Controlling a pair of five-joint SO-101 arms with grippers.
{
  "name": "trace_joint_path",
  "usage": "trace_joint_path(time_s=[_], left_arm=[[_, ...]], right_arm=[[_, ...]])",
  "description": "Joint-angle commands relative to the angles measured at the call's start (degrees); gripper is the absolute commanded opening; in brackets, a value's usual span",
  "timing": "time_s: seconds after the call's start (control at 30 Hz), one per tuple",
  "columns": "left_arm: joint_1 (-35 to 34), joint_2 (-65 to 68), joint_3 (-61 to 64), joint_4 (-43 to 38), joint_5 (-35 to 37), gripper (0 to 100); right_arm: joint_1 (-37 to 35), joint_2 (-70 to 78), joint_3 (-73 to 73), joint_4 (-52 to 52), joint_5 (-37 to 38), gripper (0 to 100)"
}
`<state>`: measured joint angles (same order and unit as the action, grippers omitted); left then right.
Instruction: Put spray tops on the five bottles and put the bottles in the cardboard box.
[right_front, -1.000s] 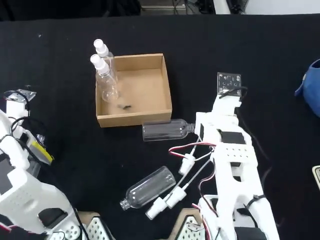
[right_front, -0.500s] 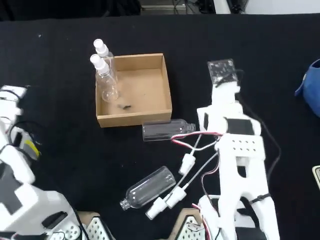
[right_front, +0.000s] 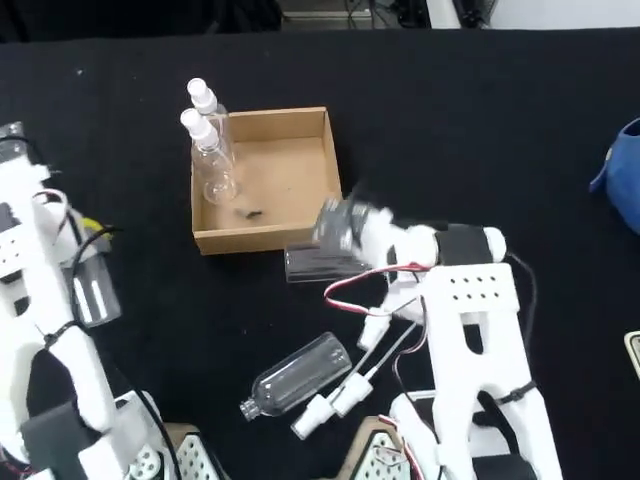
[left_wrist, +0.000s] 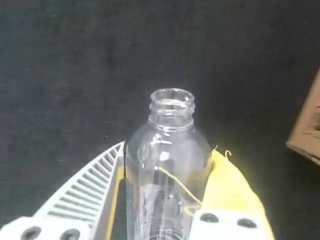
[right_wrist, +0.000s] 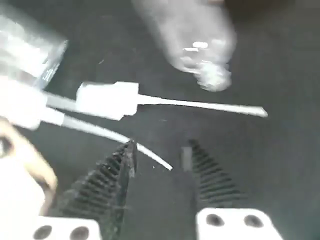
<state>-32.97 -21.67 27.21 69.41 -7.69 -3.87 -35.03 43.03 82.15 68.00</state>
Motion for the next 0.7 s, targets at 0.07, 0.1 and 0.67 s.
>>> trace_joint_path(time_s=[0.07,0.1,0.67], left_arm=[[1.2,-1.5,0.0,-1.0,7.4,3],[0.5,-1.4,0.0,-1.0,7.9,3],[-1.7,-1.9,6.3,-4.1,8.5,3]], right_arm=[[0.9,-0.8,1.5,4.7,30.2,21.2],[0.8,-0.7,1.8,5.5,33.8,21.2],[-6.9,-0.7,10.0,-12.0,42.4,21.1]])
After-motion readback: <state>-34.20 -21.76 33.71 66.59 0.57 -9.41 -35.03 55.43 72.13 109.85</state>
